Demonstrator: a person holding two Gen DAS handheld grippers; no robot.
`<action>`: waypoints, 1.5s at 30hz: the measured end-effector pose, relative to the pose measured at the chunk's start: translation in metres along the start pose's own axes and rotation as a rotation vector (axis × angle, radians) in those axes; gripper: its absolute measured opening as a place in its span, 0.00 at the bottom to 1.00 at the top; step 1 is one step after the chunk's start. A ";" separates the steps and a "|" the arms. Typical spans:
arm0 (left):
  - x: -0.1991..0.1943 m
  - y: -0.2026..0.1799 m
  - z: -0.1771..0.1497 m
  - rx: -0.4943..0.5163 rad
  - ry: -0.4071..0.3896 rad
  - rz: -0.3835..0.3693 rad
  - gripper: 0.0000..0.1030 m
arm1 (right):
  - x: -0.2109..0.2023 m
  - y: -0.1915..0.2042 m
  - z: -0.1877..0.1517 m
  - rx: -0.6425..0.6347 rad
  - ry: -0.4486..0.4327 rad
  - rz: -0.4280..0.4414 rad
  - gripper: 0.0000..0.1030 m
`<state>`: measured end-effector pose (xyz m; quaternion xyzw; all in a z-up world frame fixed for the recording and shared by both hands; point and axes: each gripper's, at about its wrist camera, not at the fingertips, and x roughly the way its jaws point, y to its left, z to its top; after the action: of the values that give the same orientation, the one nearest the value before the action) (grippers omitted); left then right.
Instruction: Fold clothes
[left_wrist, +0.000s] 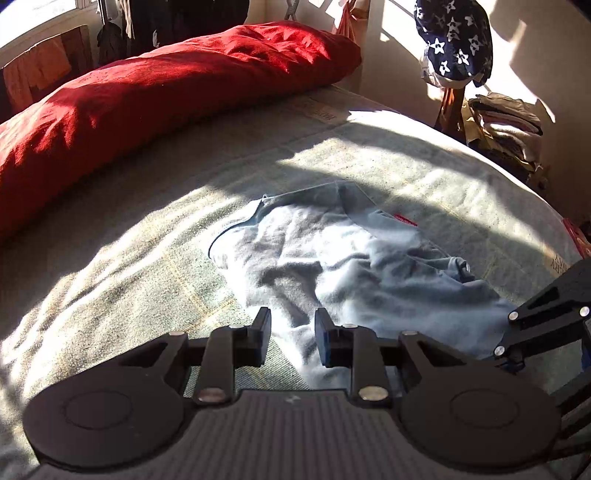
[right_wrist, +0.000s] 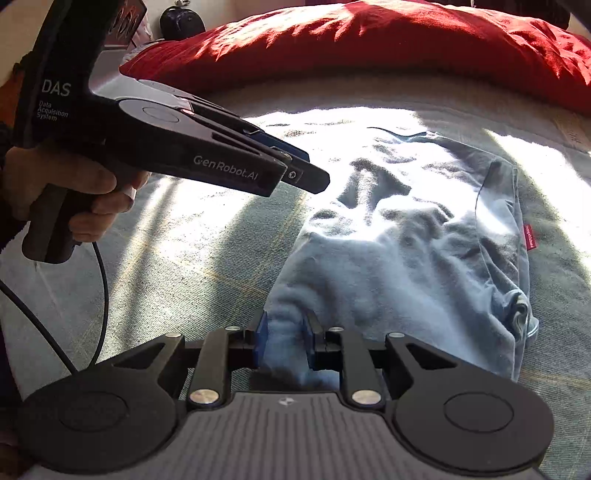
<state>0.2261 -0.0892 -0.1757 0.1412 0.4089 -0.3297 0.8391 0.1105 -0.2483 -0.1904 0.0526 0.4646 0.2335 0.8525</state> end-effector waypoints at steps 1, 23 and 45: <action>0.001 0.000 0.001 -0.007 -0.003 0.001 0.25 | -0.010 -0.007 0.003 0.018 -0.017 -0.010 0.23; 0.035 -0.002 0.011 -0.046 0.034 -0.028 0.37 | 0.008 -0.124 0.038 0.220 -0.064 -0.237 0.07; 0.066 0.035 0.040 0.004 -0.058 -0.027 0.35 | 0.018 -0.140 0.064 0.251 -0.075 -0.145 0.23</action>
<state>0.3033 -0.1123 -0.2029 0.1275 0.3858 -0.3458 0.8458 0.2201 -0.3556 -0.2114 0.1336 0.4605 0.1091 0.8707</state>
